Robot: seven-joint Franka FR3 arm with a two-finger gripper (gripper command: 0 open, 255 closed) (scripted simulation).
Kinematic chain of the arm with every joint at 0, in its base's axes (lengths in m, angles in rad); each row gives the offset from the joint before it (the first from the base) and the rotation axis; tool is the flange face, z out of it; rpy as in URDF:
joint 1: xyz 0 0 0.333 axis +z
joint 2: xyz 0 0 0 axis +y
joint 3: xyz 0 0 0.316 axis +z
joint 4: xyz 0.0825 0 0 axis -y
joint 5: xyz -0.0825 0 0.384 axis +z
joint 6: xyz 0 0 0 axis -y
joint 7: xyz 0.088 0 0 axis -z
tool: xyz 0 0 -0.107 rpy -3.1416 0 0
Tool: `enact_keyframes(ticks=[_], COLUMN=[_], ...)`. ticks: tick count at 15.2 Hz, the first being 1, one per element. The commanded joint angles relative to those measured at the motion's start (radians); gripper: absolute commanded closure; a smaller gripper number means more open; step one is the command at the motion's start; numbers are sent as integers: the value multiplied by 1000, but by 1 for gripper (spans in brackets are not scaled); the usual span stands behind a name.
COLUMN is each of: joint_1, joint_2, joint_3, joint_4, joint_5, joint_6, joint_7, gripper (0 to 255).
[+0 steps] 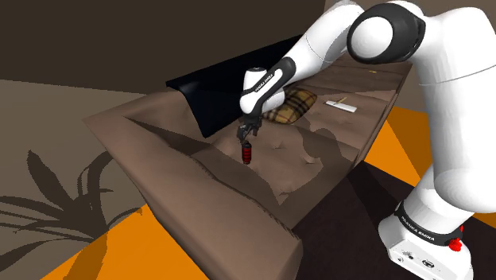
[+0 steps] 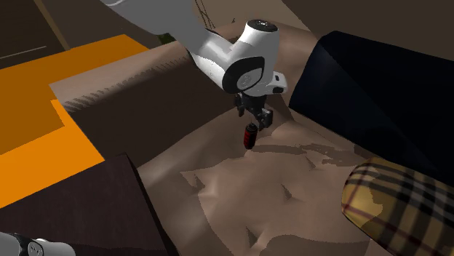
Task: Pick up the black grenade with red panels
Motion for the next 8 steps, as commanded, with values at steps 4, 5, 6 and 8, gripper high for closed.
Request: enact_keyframes(ticks=[4, 5, 6, 8], joint_1=[3, 3, 3, 3], joint_2=[86, 96, 107, 135], joint_3=[2, 2, 2, 2], joint_4=[66, 68, 71, 79], joint_5=[1, 1, 2, 2], joint_6=[25, 33, 41, 61], joint_7=[-1, -1, -2, -4], gripper=[0, 0, 0, 0])
